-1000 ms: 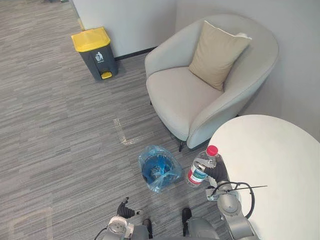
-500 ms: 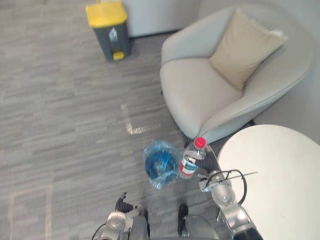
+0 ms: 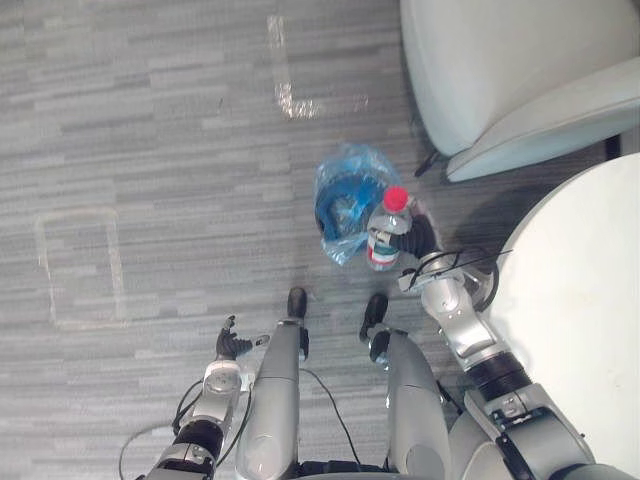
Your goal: Gather rubbish on tea table into small bin, then transfer packed bag to large trash can.
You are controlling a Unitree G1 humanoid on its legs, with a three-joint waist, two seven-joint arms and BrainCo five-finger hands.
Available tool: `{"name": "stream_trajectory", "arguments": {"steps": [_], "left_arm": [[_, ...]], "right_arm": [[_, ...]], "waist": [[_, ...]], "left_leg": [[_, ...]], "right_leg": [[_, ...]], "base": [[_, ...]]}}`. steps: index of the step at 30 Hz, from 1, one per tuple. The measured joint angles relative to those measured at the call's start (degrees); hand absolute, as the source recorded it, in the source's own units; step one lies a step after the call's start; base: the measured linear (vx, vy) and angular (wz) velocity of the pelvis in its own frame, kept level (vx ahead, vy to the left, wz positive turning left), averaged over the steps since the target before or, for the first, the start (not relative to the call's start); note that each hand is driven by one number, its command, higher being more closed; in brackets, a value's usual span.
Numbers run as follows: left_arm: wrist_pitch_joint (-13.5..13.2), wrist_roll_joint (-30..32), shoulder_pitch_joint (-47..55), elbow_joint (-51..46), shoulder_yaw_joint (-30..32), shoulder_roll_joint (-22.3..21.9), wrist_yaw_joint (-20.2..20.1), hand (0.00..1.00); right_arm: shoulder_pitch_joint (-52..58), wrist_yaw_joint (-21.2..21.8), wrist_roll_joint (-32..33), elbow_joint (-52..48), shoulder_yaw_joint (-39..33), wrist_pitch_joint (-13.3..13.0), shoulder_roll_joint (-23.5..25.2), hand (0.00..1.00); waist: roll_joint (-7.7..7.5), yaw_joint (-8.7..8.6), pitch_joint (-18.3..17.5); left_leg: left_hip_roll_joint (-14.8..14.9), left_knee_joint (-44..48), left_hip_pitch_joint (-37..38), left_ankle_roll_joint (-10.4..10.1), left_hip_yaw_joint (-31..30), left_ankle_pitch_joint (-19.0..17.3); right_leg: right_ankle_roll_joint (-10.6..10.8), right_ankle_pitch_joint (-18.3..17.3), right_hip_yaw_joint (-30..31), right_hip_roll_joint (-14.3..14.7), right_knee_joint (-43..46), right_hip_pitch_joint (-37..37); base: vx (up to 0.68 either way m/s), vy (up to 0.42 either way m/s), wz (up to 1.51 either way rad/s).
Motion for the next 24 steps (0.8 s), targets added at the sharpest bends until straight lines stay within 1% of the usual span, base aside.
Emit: {"name": "stream_trajectory", "arguments": {"steps": [3, 5, 7, 9, 14, 17, 20, 24], "left_arm": [[-0.43, -0.15, -0.98, -2.32, 0.86, -1.00, 0.07, 0.00], [-1.41, -0.27, -1.76, -4.72, 0.73, -2.22, 0.11, 0.00], [-2.14, -1.03, -2.03, -5.80, 0.70, -3.55, 0.12, 0.00], [-2.27, -1.39, -2.48, -6.67, 0.21, -4.34, 0.01, 0.00], [-2.44, -2.44, -2.81, -8.92, 0.05, -4.81, 0.02, 0.00], [-2.78, -2.65, -2.99, -10.05, -1.08, -4.76, 0.02, 0.00], [-3.50, -3.31, -3.11, -10.77, -1.50, -4.76, 0.01, 0.00], [-3.73, -4.42, -3.58, -11.49, -1.53, -4.52, -0.02, 0.00]], "right_arm": [[-2.95, -1.29, 0.01, -0.07, -0.98, 0.68, -0.07, 1.00], [-6.45, -2.18, 0.34, -0.09, -2.39, 0.93, -0.74, 1.00], [-9.17, -2.93, 0.47, -0.07, -2.47, 0.96, -1.86, 1.00], [-11.53, -3.55, 0.60, 0.00, -3.32, 1.27, -2.59, 1.00], [-17.23, -4.41, 1.41, 0.90, -4.45, 1.41, -4.90, 1.00], [-20.00, -5.19, 1.77, 4.32, -5.16, 1.49, -5.38, 1.00], [-20.71, -5.32, 3.05, 5.98, -6.52, 1.87, -6.12, 1.00], [-21.48, -5.93, 4.03, 8.04, -7.09, 1.99, -6.65, 1.00]], "waist": [[0.00, 0.66, 0.24], [-0.02, 1.73, 0.36], [0.02, 2.13, 0.52], [0.01, 2.55, 0.55], [0.01, 2.98, 0.55], [0.01, 3.20, 0.55], [0.01, 3.55, 0.55], [0.01, 3.58, 0.54]], "left_leg": [[0.31, 1.30, -3.63, -0.08, 0.01, 0.72], [0.19, 2.16, -6.31, 0.05, 0.21, 0.97], [0.10, 2.61, -7.81, 0.10, 0.20, 1.02], [-0.02, 2.94, -9.14, 0.10, 0.14, 1.03], [-0.58, 3.81, -12.78, 0.14, 0.13, 1.11], [-1.07, 3.90, -14.52, 0.11, 0.01, 1.46], [-1.36, 4.20, -15.75, 0.10, -0.15, 1.56], [-1.34, 5.21, -17.87, 0.11, -0.41, 1.56]], "right_leg": [[-0.18, 0.03, -0.32, -0.24, 1.48, -3.34], [-0.27, -0.01, -0.26, -0.83, 2.69, -6.12], [-0.29, -0.02, -0.31, -0.99, 2.91, -7.41], [-0.38, -0.09, -0.46, -1.19, 3.22, -8.50], [-0.48, -0.39, -0.56, -2.11, 5.00, -12.28], [-0.66, -0.77, -0.67, -2.75, 6.03, -14.17], [-0.90, -1.16, -0.93, -3.20, 6.86, -15.36], [-0.96, -1.25, -1.61, -3.38, 7.59, -16.81]], "base": [[-0.05, -0.004, 0.12], [0.02, 0.019, 0.05], [0.03, 0.026, 0.04], [0.04, 0.031, 0.07], [0.03, 0.024, 0.08], [0.01, 0.013, 0.11], [0.00, 0.008, 0.11], [0.00, 0.013, 0.07]]}}
